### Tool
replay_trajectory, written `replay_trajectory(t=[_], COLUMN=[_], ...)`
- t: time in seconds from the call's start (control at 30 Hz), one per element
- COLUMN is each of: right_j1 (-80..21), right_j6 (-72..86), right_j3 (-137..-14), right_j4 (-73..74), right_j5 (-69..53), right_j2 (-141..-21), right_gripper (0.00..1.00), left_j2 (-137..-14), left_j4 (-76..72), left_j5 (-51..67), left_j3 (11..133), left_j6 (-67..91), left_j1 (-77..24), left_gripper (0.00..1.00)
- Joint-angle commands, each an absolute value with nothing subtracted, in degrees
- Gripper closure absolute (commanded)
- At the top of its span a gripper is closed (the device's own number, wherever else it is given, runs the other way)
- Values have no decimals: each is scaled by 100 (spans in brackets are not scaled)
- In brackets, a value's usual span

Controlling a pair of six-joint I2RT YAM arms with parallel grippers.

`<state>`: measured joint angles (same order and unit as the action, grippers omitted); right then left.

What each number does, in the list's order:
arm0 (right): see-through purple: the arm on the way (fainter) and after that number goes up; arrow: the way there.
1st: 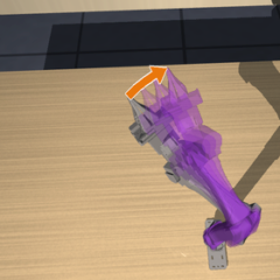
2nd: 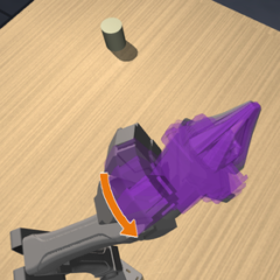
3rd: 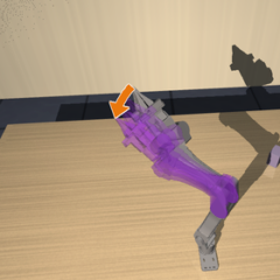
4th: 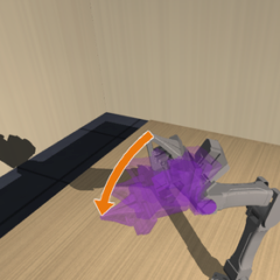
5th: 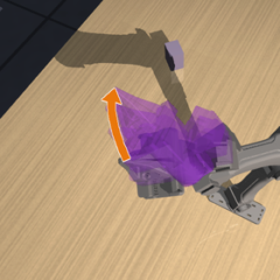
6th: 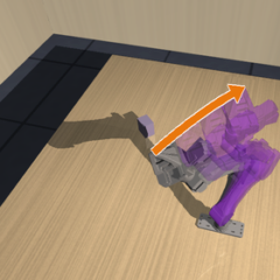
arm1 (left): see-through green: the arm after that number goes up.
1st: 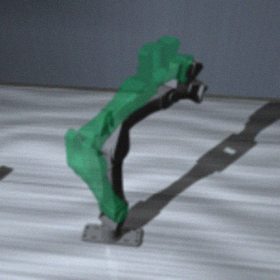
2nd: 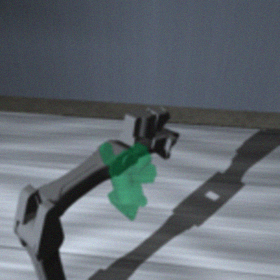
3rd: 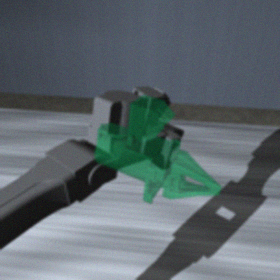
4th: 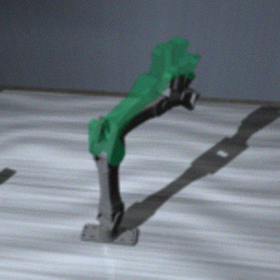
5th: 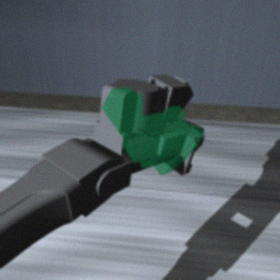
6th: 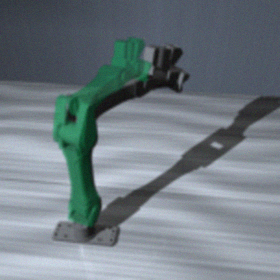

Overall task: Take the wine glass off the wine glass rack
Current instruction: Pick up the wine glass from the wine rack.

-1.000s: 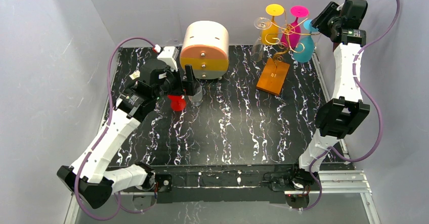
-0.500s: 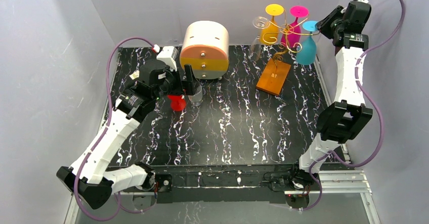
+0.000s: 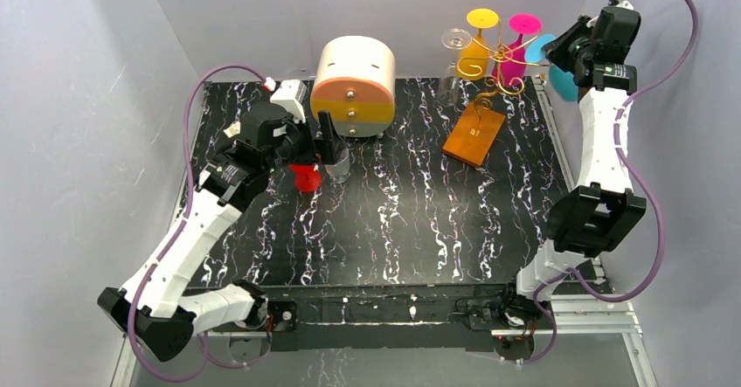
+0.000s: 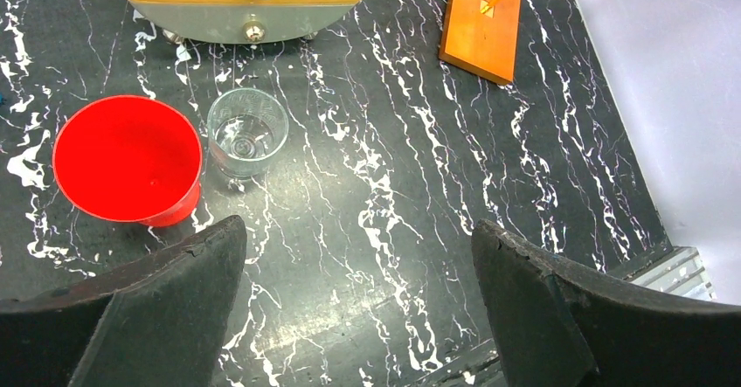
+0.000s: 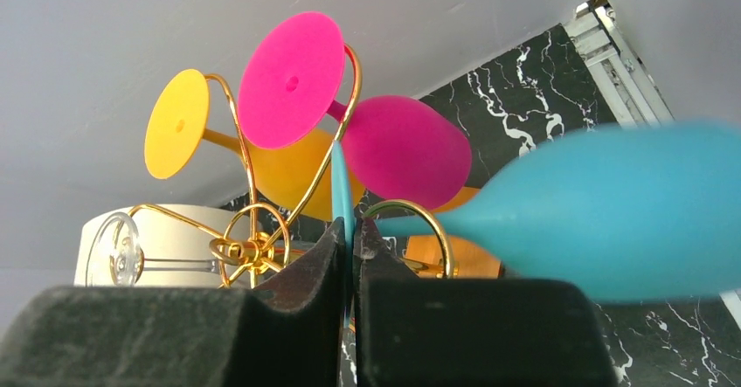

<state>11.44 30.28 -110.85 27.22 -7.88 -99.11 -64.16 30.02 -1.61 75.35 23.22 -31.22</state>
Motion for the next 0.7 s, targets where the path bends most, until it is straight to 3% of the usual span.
replay_trajectory(t=[0.0,0.17,0.67], right_j1=[1117,1123,1263], right_j6=[3051,3156,4346], right_j3=[-11039,-11007,-10588], right_j4=[2765,2729,1969], right_j5=[-813,-868,-846], right_j2=[-9799,-9757,-9397], right_gripper=[90,99,99], left_j2=[-6259,-6276,-6249], left_j4=[2971,2973,2971], left_j5=[-88,-71,-88], left_j3=[7521,7529,7531], left_j6=[2348,2360,2355], left_j1=[-3085,-3085,-3085], left_gripper=[2,2,2])
